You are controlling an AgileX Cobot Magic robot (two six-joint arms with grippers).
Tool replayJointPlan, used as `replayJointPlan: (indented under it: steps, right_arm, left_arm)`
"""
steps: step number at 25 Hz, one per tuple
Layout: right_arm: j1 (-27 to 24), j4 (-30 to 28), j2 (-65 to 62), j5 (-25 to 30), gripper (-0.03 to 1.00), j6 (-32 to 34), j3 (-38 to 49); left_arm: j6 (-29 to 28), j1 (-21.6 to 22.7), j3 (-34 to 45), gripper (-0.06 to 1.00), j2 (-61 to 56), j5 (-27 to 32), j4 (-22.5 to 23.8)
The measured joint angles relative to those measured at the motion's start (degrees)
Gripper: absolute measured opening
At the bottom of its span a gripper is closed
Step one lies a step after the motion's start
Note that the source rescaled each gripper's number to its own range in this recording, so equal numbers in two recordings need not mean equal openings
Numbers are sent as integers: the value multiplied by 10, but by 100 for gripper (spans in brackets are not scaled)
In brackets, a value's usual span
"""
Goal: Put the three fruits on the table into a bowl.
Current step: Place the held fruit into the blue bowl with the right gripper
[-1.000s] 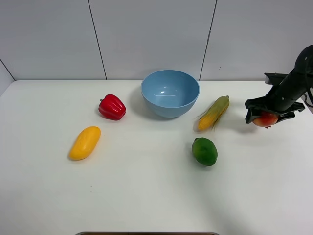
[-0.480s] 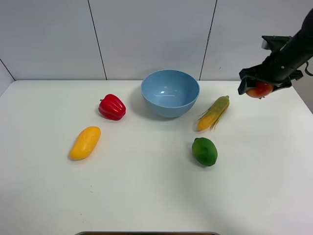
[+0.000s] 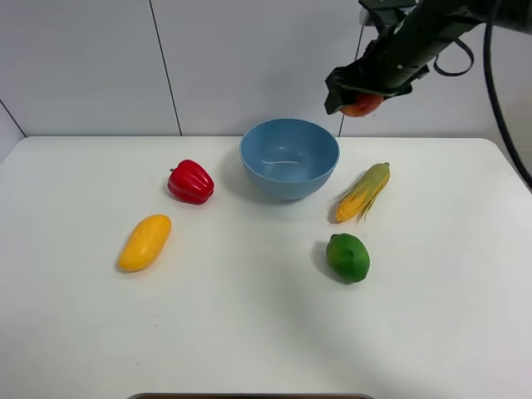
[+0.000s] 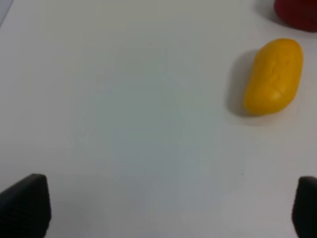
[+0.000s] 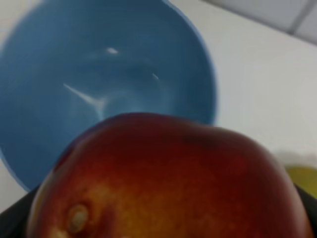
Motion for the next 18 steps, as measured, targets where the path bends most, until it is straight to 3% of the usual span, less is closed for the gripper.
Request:
replayJointPlan:
  steps: [9,18]
  right_arm:
    - [32,37,86,-85,29,2,-1]
    - [32,45,139,-107,29,-2,-1]
  left_arm:
    - [0,0,0,100,0,0,0]
    - [0,0,0,100,0,0,0]
